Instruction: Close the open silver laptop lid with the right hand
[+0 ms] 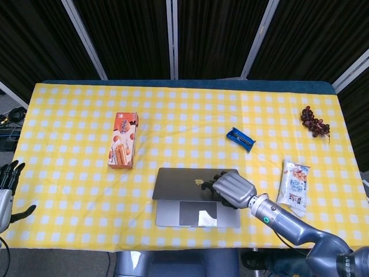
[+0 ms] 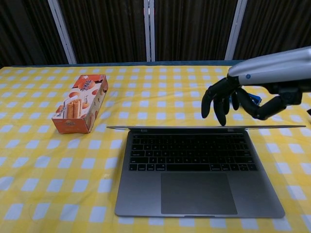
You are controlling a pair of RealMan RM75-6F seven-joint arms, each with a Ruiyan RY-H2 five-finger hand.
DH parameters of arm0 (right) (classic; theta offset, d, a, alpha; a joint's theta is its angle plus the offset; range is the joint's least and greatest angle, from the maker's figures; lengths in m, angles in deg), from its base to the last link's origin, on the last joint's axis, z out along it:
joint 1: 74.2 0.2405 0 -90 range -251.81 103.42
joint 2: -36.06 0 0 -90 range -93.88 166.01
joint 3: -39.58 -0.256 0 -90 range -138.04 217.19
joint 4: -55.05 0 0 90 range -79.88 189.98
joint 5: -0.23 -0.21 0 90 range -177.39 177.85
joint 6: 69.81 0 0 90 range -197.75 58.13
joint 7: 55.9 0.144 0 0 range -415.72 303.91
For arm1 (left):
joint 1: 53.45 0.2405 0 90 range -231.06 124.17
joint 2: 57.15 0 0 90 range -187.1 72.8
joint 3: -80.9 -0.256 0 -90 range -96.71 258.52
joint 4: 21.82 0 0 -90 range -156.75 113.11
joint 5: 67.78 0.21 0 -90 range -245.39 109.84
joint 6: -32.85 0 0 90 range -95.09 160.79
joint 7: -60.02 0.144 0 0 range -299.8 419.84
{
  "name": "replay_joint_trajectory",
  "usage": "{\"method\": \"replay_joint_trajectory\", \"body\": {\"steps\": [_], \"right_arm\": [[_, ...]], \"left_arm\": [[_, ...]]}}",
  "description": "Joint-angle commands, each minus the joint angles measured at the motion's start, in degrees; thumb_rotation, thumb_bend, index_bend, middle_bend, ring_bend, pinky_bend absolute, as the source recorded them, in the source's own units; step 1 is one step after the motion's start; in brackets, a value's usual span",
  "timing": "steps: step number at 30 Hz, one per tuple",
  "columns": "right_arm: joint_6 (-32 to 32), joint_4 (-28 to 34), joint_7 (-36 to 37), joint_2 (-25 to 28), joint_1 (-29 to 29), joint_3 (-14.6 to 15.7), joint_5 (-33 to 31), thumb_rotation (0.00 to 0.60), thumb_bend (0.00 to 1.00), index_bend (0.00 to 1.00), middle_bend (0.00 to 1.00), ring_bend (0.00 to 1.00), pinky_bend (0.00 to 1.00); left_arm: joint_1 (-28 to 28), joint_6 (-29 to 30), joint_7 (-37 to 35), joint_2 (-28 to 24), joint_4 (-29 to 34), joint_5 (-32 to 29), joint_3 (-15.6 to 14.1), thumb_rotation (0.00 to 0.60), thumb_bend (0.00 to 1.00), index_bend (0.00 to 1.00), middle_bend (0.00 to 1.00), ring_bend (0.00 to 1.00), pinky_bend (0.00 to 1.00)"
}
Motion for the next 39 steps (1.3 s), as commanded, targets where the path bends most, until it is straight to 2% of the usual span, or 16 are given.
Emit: {"method": "replay_joint_trajectory", "body": {"steps": [1,11,20,30,35,39], "right_arm": [[1.8,-2.46,-4.54,-2.57,-1.11,3.17,5.77,0.6,1.0,0.31,0.41,0.34,0.35],[1.95,-7.97,-7.76,-6.93,-2.11,8.94,14.43,0.6,1.0,0.3,0.4,0.34,0.35],[2.67,-12.18,-6.53,-9.33,-3.54,11.32,15.44,0.6,1.0,0.29,0.39,0.34,0.35],[4.37,-14.46,-4.32,-10.41,-4.66,12.01,15.37,0.6,1.0,0.29,0.39,0.34,0.35],[10.39,-14.1,-2.23,-8.33,-6.17,11.9,18.55,0.6,1.0,0.29,0.39,0.34,0.35],[18.88,-13.65,0.2,-5.16,-8.56,11.49,22.21,0.6,1.0,0.29,0.38,0.34,0.33]], "left_arm": [[-0.03,-0.07,0.1,0.08,-0.03,0.09,-0.09,0.6,0.0,0.0,0.0,0.0,0.0],[-0.19,-0.35,0.66,0.5,-0.44,-0.06,-0.22,0.6,0.0,0.0,0.0,0.0,0.0],[-0.26,-0.48,0.71,0.61,-0.61,-0.31,-0.19,0.6,0.0,0.0,0.0,0.0,0.0],[-0.25,-0.39,1.46,0.91,-0.64,-0.33,-0.31,0.6,0.0,0.0,0.0,0.0,0.0],[-0.19,-0.22,1.12,0.82,-0.66,-0.46,-0.18,0.6,0.0,0.0,0.0,0.0,0.0],[-0.13,-0.06,0.79,0.69,-0.68,-0.37,-0.17,0.6,0.0,0.0,0.0,0.0,0.0]]}}
